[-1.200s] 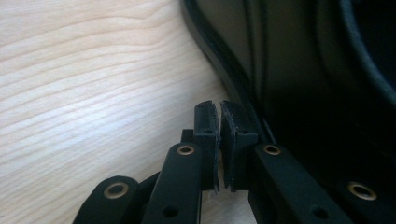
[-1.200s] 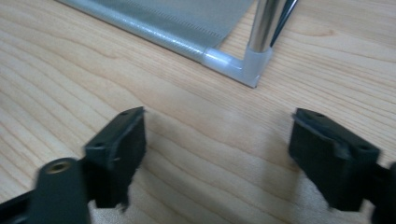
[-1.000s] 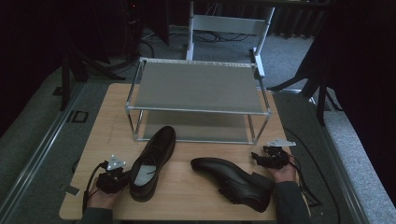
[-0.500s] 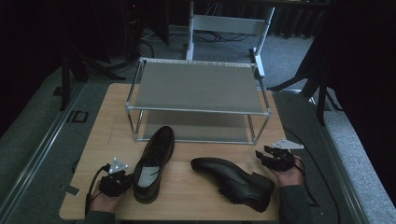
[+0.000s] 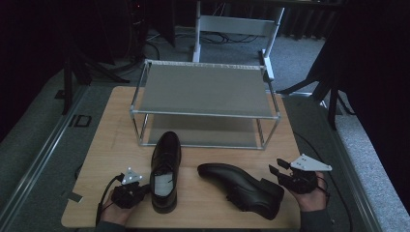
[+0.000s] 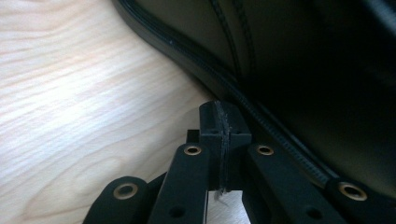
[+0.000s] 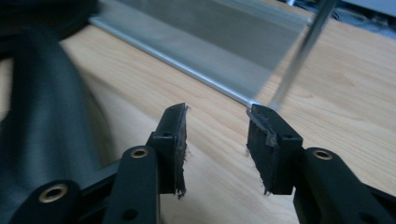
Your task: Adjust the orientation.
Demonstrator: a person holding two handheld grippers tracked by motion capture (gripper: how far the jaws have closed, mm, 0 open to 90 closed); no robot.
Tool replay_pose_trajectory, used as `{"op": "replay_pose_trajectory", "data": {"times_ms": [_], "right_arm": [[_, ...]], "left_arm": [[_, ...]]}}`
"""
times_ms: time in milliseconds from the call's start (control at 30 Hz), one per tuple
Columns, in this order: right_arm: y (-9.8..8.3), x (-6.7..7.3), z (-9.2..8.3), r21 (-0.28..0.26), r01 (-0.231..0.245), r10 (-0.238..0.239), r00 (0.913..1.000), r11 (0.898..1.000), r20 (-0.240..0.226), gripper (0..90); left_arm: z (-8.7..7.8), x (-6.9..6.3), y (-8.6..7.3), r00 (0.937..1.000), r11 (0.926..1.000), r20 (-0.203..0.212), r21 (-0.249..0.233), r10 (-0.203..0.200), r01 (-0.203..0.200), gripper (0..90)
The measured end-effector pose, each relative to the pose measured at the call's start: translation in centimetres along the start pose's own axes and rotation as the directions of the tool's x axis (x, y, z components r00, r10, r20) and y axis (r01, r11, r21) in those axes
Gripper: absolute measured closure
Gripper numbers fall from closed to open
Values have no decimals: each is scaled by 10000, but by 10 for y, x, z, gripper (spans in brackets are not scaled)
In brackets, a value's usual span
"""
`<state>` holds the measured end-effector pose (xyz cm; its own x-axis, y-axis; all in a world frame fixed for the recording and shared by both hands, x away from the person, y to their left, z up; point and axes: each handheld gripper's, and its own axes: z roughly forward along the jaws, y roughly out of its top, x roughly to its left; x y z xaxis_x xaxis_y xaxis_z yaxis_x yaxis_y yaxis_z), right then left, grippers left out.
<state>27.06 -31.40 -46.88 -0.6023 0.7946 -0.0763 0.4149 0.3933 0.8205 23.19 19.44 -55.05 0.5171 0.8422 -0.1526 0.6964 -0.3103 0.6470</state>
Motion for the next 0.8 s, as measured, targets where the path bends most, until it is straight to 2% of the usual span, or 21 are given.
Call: {"op": "replay_pose_trajectory", "data": {"times_ms": [200,333,367,400,433,533,567,600,633,667,800], "right_arm": [[0,26,-17,27,702,-700,9965,9975,-449,580],[-2,41,-20,205,961,-942,9926,9952,-768,576],[-2,41,-20,205,961,-942,9926,9952,-768,576],[-2,45,-20,255,1056,-1031,9910,9941,-859,570],[-3,51,-19,331,1184,-1144,9880,9924,-1041,547],[-4,58,-20,438,1237,-1170,9843,9914,-1324,487],[-4,58,-20,438,1237,-1170,9843,9914,-1324,487],[-7,64,-21,475,1417,-1332,9795,9888,-1510,440],[-8,66,-22,501,1455,-1363,9785,9881,-1551,429],[-10,67,-22,513,1497,-1402,9778,9874,-1559,409],[-17,70,-19,641,1562,-1423,9728,9856,-1831,363]], "left_arm": [[7,-11,3,9989,9998,431,-45,189,-188,897],[13,-19,7,9969,9993,684,-77,383,-379,897],[13,-19,7,9969,9993,684,-77,383,-379,897],[17,-24,9,9950,9988,875,-111,477,-469,897],[19,-27,11,9935,9986,1002,-121,531,-521,895],[26,-37,16,9894,9970,1223,-171,776,-761,891],[26,-37,16,9894,9970,1223,-171,776,-761,888],[34,-45,20,9851,9959,1470,-290,887,-854,881],[35,-47,22,9849,9957,1471,-306,908,-873,881],[37,-49,23,9845,9948,1443,-331,998,-960,881],[38,-47,23,9831,9961,1631,-437,832,-770,866]]}}
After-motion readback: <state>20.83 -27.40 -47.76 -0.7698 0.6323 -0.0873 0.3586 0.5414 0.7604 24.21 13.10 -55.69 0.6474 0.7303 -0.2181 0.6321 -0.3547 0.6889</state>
